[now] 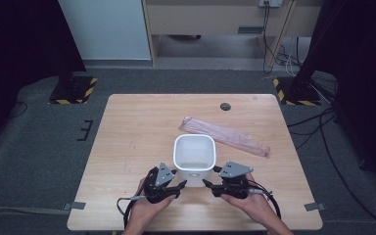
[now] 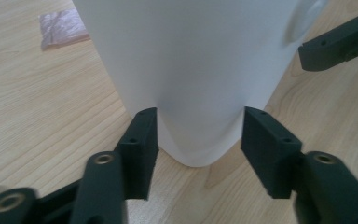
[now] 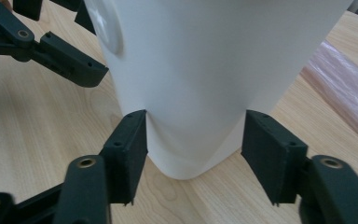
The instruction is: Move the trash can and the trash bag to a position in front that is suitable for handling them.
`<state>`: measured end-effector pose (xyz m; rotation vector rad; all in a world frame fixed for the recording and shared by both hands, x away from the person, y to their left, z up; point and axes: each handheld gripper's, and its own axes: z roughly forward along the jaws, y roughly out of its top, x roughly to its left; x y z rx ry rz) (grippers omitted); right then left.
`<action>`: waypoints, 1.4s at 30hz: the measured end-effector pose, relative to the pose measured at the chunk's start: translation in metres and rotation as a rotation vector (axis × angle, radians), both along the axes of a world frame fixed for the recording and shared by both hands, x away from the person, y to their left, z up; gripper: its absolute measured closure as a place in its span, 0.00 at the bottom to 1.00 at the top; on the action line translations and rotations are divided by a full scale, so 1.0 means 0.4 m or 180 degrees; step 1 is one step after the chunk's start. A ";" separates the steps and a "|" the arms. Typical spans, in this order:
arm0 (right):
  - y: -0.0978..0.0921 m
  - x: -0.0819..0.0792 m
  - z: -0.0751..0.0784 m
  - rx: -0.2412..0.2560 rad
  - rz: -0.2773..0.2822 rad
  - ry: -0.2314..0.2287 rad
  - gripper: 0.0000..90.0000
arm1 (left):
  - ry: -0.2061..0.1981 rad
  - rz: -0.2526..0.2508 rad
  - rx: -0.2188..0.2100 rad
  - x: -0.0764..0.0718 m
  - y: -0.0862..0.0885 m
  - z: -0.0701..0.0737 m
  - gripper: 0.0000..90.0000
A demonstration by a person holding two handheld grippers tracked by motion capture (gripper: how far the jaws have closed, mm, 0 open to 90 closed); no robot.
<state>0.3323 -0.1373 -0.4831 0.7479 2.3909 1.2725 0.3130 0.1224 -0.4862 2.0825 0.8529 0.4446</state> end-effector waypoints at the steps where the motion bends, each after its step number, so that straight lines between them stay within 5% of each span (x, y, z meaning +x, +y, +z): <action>1: 0.000 0.002 -0.001 -0.0020 0.0001 -0.0013 0.47 | 0.0005 0.0009 -0.0006 0.002 0.000 -0.001 0.54; 21: -0.004 0.030 -0.014 0.0000 -0.0140 -0.0080 0.65 | -0.0063 0.0160 -0.0062 0.030 -0.002 -0.011 0.63; 30: -0.005 0.033 -0.015 0.0038 -0.0150 -0.0053 0.64 | -0.0087 0.0181 -0.0040 0.036 -0.006 -0.015 0.63; 35: -0.017 0.037 -0.016 0.0006 -0.0210 -0.0042 0.55 | -0.0110 0.0182 -0.0063 0.031 0.001 -0.009 0.53; 42: -0.069 0.065 -0.013 -0.0065 -0.0525 0.0090 0.28 | -0.0088 0.0480 0.0003 0.038 0.053 0.000 0.28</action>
